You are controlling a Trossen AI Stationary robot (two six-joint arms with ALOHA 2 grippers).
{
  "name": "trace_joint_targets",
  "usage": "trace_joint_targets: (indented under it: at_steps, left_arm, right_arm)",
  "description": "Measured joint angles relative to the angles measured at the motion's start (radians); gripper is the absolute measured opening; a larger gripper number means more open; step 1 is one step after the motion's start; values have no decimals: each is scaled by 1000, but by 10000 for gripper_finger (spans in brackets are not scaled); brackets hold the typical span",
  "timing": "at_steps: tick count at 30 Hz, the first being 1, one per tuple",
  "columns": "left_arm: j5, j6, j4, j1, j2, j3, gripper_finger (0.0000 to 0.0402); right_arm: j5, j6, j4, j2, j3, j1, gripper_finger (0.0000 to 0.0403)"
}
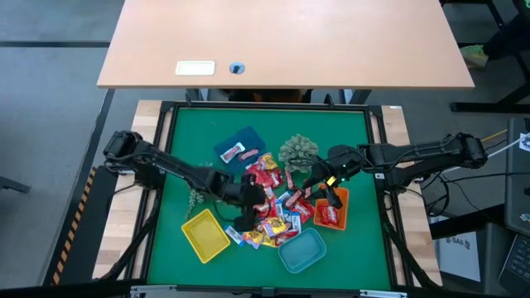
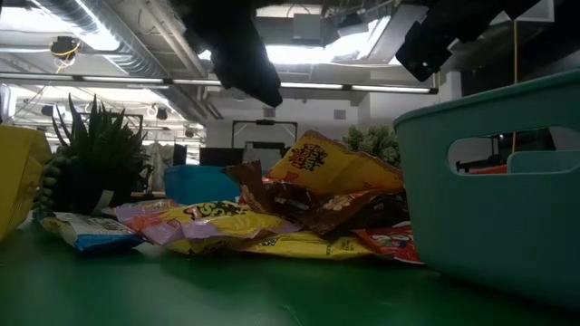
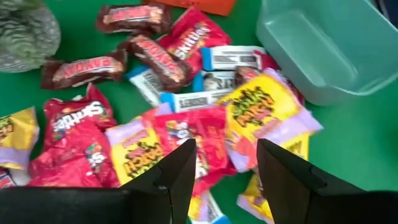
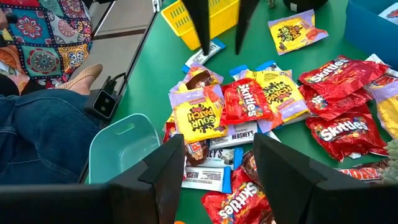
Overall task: Sort candy
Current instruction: Put the red candy into the orange bin
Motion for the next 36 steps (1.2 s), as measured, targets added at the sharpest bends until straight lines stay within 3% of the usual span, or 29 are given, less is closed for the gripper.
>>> trace_joint_targets:
  at_steps: [12, 22, 36]
  left_arm:
    - [-201, 3, 23, -79, 0, -98, 157]
    - [-204, 212, 261, -82, 0, -214, 157]
    - [-198, 449, 373, -76, 155, -224, 157]
  right_arm:
    - [0, 0, 0, 0, 0, 0, 193]
    - [0, 0, 0, 0, 0, 0, 193]
    - [1, 0, 0, 0, 0, -1, 193]
